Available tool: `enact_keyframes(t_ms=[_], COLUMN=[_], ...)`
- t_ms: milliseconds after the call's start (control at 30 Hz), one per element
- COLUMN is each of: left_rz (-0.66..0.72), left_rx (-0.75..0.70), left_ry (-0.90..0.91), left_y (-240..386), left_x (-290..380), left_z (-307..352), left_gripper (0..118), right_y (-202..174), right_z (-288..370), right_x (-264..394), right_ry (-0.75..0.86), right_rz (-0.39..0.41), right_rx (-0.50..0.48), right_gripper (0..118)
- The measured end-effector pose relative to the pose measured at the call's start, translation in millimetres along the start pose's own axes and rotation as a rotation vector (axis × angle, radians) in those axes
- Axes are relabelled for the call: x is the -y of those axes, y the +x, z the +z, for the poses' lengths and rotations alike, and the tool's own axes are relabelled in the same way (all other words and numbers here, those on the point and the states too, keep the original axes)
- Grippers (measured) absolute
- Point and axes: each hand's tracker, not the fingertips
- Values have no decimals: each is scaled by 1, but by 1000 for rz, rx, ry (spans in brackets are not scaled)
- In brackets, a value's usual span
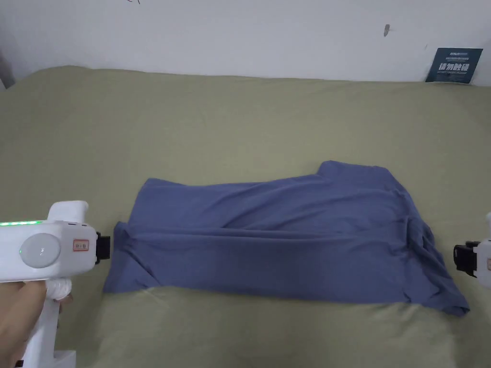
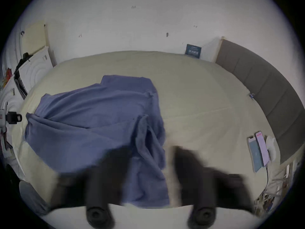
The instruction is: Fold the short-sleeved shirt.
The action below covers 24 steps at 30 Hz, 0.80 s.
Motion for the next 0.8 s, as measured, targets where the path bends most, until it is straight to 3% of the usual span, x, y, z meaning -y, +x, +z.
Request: enact_keyframes(t_ms=[167, 200, 233, 267, 300, 467, 500, 567, 600, 667, 700, 733, 767, 800], left_rz=[-10, -11, -7, 5, 9, -31, -36, -42, -26, -11, -16, -20, -22, -22], left_rx=[27, 27, 24, 16, 26, -28, -43, -43, -32, -25, -26, -25, -23, -22], left_ry=[-19, -20, -20, -31, -56, -99, -94, -85, -72, -79, -80, -81, -83, -82], left_y=[7, 8, 9, 9, 10, 15, 16, 17, 17, 18, 20, 20, 20, 20], left_x=[21, 23, 24, 24, 25, 30, 32, 34, 36, 35, 33, 33, 33, 33], left_z=[1, 0, -1, -6, -10, -30, -33, -36, -37, -40, -38, -38, -38, -38], left_gripper=[0, 12, 43, 89, 118, 107, 82, 18, 11, 9, 9, 8, 8, 8], right_y=[-1, -2, -3, -4, -6, -11, -12, -14, -16, -17, -17, -12, -10, -9], right_z=[11, 11, 11, 11, 11, 10, 8, 5, 6, 4, 3, -3, -8, -14], right_x=[19, 21, 23, 24, 26, 28, 28, 29, 30, 31, 31, 31, 30, 29], right_ry=[-31, -41, -42, -44, -46, -44, -49, -55, -57, -64, -67, -74, -84, -101], right_rz=[24, 16, 15, 15, 18, 22, 24, 33, 41, 48, 46, 37, 33, 23], right_rx=[-1, -7, -10, -15, -21, -46, -49, -54, -56, -62, -69, -76, -78, -82], right_gripper=[0, 0, 0, 0, 0, 0, 0, 0, 0, 0, 10, 40, 86, 117])
